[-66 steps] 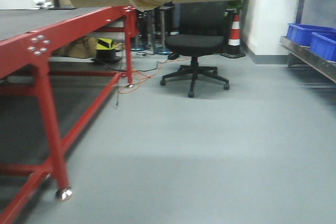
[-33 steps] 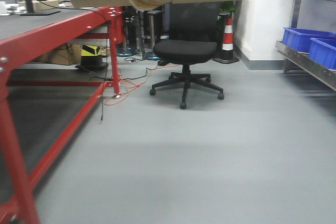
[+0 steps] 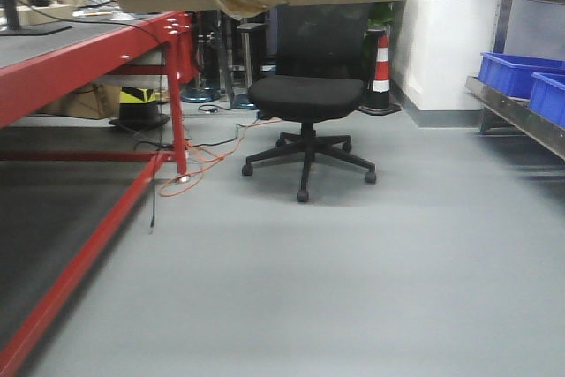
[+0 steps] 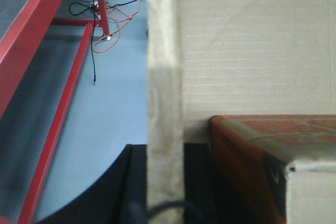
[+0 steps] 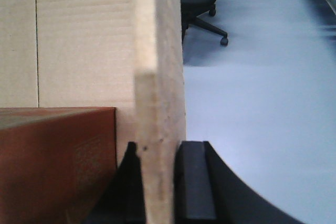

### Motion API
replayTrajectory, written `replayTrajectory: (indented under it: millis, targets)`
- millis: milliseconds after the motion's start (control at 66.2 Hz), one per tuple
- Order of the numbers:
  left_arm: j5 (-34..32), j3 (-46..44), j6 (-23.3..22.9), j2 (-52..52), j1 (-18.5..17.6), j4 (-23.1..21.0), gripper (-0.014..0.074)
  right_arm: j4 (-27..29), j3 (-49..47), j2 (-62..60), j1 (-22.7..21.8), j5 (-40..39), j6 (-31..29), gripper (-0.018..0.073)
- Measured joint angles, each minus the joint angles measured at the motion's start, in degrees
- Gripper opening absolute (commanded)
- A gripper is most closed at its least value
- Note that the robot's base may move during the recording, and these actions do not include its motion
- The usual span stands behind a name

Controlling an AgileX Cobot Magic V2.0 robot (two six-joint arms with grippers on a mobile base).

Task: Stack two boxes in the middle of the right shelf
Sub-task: 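Carry the held boxes while driving to the steel shelf with blue bins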

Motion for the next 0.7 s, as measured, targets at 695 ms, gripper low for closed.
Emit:
replayTrajectory:
  millis: [695]
  targets:
    - [0.0,0.0,0.0,0.0,0.0,0.2,-0.0111,0.0,0.0,0.0,0.0,-0.3,0.0,-0.0162]
